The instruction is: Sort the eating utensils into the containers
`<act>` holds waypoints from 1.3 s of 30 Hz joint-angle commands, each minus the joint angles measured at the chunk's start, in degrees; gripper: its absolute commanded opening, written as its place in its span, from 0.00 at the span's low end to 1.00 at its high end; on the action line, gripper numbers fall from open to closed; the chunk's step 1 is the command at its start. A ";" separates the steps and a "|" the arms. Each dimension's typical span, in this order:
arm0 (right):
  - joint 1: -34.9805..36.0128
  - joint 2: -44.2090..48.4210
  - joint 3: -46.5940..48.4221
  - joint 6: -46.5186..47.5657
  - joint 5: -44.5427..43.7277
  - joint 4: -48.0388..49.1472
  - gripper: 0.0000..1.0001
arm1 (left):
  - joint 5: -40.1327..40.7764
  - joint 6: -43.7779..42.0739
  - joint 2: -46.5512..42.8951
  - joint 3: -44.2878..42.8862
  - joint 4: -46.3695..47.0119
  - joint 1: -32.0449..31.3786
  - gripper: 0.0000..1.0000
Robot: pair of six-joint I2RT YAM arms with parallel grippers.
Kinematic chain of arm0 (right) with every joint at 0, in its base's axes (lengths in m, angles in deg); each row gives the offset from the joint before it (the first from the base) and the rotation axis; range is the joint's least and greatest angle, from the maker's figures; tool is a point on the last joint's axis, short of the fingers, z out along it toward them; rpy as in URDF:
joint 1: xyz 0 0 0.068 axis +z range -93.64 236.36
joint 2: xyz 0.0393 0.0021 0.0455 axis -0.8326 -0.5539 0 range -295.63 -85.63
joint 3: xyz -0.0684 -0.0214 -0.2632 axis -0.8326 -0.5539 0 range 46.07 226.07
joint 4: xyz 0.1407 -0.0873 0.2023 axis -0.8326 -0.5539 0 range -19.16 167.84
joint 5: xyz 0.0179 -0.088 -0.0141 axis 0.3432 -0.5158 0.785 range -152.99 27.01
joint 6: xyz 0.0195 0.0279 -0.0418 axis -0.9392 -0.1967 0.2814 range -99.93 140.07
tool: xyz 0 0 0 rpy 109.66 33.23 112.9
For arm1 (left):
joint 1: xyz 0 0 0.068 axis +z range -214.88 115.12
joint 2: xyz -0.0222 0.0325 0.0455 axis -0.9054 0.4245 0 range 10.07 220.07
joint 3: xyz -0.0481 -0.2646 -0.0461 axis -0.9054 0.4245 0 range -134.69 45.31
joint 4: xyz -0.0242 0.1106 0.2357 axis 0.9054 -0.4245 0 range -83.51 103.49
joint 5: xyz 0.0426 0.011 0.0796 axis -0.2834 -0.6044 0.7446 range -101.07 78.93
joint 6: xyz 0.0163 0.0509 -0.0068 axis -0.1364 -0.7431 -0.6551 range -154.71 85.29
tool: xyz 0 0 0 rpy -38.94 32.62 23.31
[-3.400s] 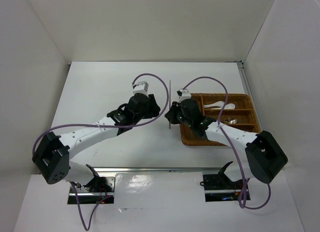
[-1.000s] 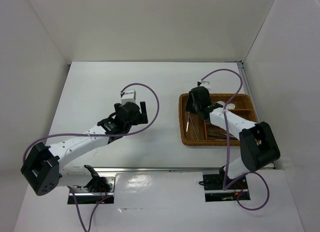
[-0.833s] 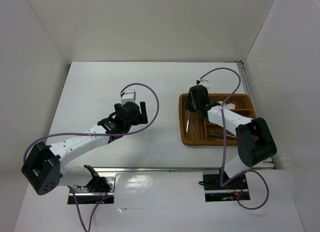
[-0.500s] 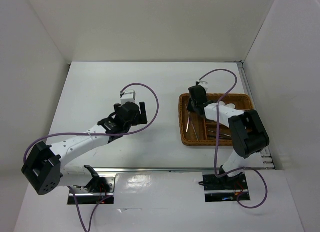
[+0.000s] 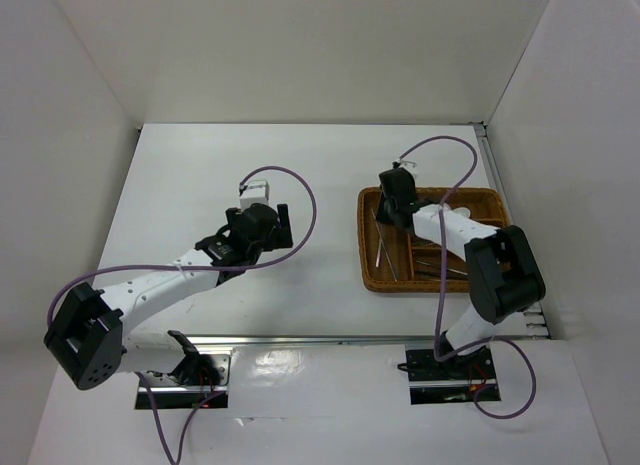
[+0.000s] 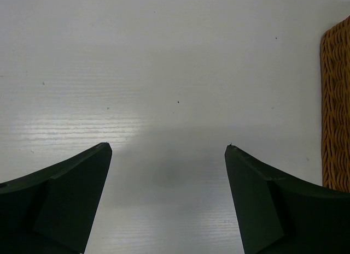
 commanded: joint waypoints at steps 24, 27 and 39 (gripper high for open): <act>0.78 11.95 -2.84 0.60 3.23 -3.88 0.76 | 1.73 -1.39 0.22 0.14 0.87 0.39 1.00; 0.78 18.18 -5.38 1.29 5.50 -0.99 0.80 | 0.93 -2.45 -0.31 0.14 2.28 0.39 1.00; 0.78 34.38 -8.03 6.39 9.28 6.49 0.94 | -0.64 -8.51 -3.64 0.58 7.98 0.39 1.00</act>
